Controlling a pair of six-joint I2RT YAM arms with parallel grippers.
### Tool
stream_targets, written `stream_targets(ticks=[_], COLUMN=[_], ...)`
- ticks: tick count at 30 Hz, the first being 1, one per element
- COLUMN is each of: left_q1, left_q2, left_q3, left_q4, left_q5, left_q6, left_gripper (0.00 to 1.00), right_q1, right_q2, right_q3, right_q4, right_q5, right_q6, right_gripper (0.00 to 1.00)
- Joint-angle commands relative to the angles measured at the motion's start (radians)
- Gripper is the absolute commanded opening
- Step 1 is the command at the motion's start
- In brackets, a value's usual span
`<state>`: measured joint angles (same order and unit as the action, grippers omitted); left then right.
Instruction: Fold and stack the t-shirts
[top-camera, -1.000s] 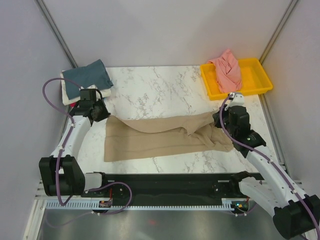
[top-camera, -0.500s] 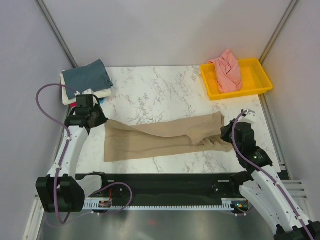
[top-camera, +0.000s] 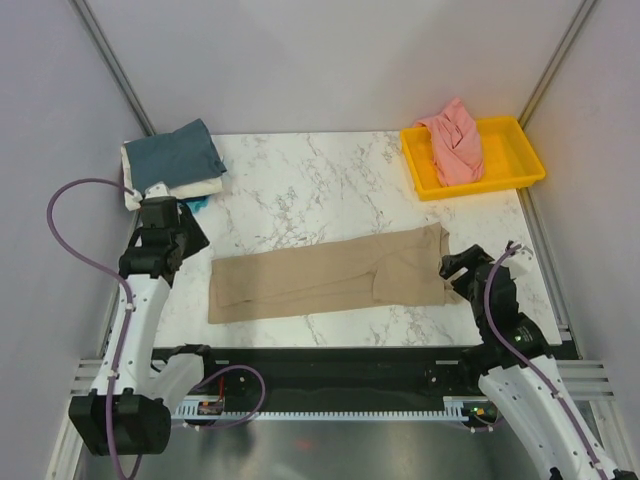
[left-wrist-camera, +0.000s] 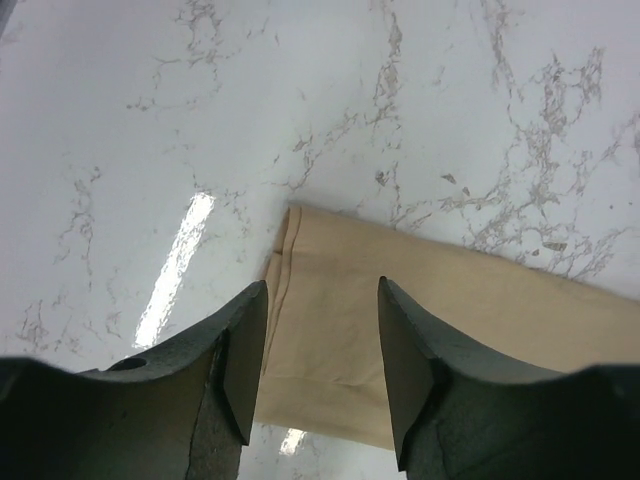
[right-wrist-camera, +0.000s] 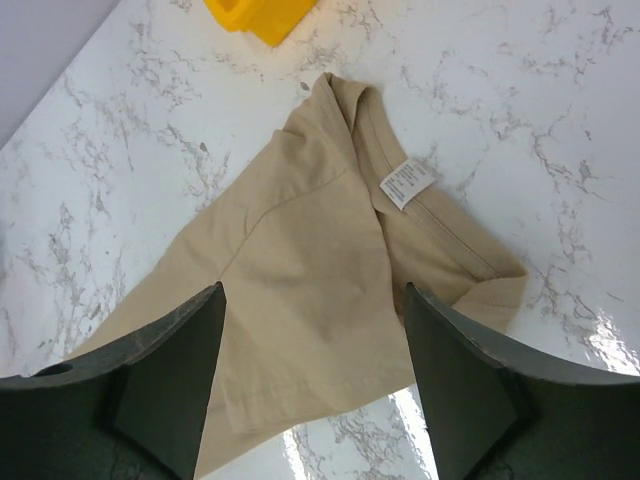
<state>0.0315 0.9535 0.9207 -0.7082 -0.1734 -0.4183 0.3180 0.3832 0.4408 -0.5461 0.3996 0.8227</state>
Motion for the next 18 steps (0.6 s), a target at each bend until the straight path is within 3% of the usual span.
stream_targets(ticks=[1, 7, 18], left_q1=[-0.016, -0.234, -0.295], left_q2=[0.039, 0.285, 0.548], left_q3=[0.032, 0.064, -0.016], left_q4=[0.065, 0.066, 0.093], left_q5=[0.057, 0.054, 0.107], left_q6=[-0.016, -0.03, -0.186], left_gripper=[0.54, 0.52, 0.48], right_q1=[0.001, 0.019, 0.046], right_q2=[0.034, 0.446, 1.061], right_q3=[0.036, 0.096, 0.312], right_q4=[0.118, 0.279, 0.319], right_q5=[-0.039, -0.255, -0.344], right_q6=[-0.022, -0.045, -0.048], right_gripper=[0.79, 0.74, 0.82])
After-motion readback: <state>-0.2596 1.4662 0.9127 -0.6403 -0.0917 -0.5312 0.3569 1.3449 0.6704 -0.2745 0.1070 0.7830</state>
